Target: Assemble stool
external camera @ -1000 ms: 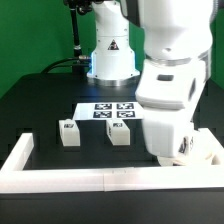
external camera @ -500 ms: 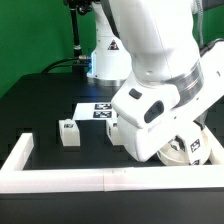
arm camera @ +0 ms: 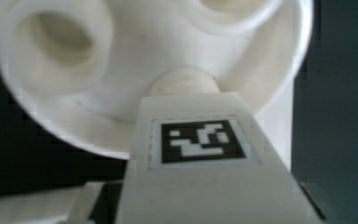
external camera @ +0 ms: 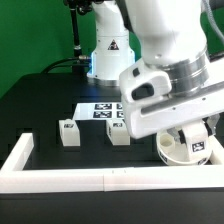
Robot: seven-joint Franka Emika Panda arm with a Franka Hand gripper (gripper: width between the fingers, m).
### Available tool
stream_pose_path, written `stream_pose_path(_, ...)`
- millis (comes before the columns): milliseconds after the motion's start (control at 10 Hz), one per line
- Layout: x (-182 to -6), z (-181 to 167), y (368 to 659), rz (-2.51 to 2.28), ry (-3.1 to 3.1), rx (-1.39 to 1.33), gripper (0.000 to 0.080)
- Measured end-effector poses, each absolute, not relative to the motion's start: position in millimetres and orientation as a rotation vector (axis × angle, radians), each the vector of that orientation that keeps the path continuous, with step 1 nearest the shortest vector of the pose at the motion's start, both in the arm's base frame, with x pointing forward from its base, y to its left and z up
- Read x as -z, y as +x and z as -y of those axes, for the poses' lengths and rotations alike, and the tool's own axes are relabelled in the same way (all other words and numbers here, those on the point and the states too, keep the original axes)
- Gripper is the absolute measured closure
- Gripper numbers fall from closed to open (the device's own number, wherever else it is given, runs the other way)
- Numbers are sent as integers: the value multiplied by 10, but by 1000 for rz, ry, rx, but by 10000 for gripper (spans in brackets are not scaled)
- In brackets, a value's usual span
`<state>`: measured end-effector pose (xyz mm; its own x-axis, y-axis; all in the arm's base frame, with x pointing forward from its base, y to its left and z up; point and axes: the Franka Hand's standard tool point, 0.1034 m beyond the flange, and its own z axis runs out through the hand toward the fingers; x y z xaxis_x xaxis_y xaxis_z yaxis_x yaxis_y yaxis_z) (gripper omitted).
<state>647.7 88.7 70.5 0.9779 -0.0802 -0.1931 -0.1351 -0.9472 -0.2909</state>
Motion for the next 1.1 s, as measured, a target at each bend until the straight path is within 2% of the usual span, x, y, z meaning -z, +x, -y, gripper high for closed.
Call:
stream_pose_path(600, -703, -809, 6590, -745, -2697, -235, 463)
stream_pose_path(900, -731, -731, 6429, -1343, -2500, -324, 463)
stream_pose_path(1100, -707, -779, 6452, -1644, -2249, -338, 463)
